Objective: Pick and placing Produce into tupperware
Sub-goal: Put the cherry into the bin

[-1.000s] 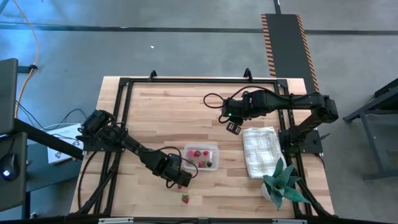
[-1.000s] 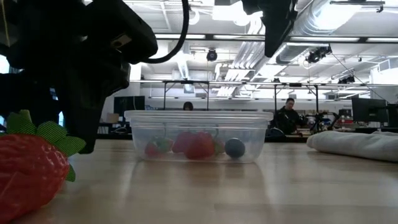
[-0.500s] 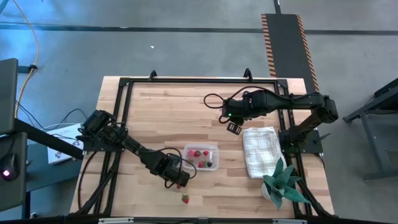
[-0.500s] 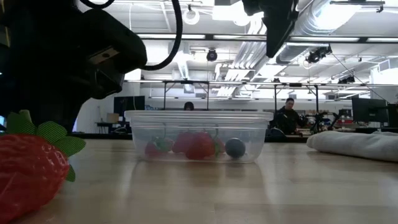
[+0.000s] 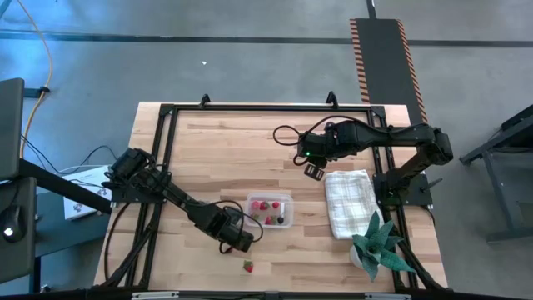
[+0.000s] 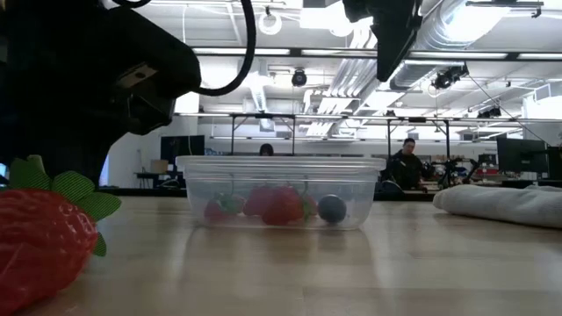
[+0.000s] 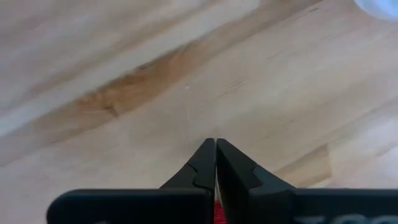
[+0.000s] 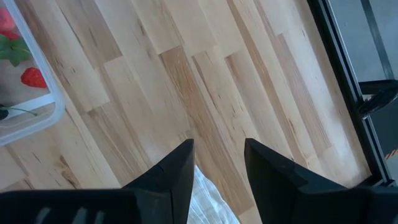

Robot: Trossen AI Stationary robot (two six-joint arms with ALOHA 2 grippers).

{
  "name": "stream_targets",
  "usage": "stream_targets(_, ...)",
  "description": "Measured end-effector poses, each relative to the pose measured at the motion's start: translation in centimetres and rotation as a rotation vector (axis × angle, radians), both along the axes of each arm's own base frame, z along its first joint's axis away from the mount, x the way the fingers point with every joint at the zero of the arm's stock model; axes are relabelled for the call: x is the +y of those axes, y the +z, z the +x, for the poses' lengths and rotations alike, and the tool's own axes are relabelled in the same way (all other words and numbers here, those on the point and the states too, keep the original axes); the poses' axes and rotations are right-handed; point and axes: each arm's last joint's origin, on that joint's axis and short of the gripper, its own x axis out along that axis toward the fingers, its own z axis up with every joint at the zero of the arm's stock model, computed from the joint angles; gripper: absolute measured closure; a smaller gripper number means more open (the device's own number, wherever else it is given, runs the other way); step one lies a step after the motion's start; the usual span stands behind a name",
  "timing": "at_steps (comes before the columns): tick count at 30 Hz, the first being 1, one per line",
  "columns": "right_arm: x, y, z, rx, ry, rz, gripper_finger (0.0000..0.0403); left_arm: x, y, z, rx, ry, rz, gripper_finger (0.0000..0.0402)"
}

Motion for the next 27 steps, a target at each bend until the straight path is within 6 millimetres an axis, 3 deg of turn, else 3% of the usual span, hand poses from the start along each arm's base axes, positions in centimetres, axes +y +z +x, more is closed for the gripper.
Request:
stream_targets(3,0.0,0.0,0.0,0.000,0.000,0.000,0.0269,0.2,1.5,0.0,0.006,0.000,0.054,0.0401)
stream_targets(9,0.0,0.0,0.0,-0.001,-0.003,0.001,0.0269,0.3,6.8,0.6,-0.033,-0.042,0.164,0.0401)
stream_targets(14,0.0,0.0,0.0,-0.002,-0.006,0.001,0.0269,2.0,10.5,1.8,-0.087,-0.085,0.335,0.0401)
stream_targets(23,0.0,0.7,-0.6,-0.030,-0.020,-0.004,0.0269,7.9,11.5,5.0,-0.189,-0.259,0.480,0.0402)
stream_targets(27,-0.1,1.7,-1.6,-0.082,-0.066,0.002,0.0269,9.4,11.2,6.2,-0.240,-0.331,0.476,0.0402)
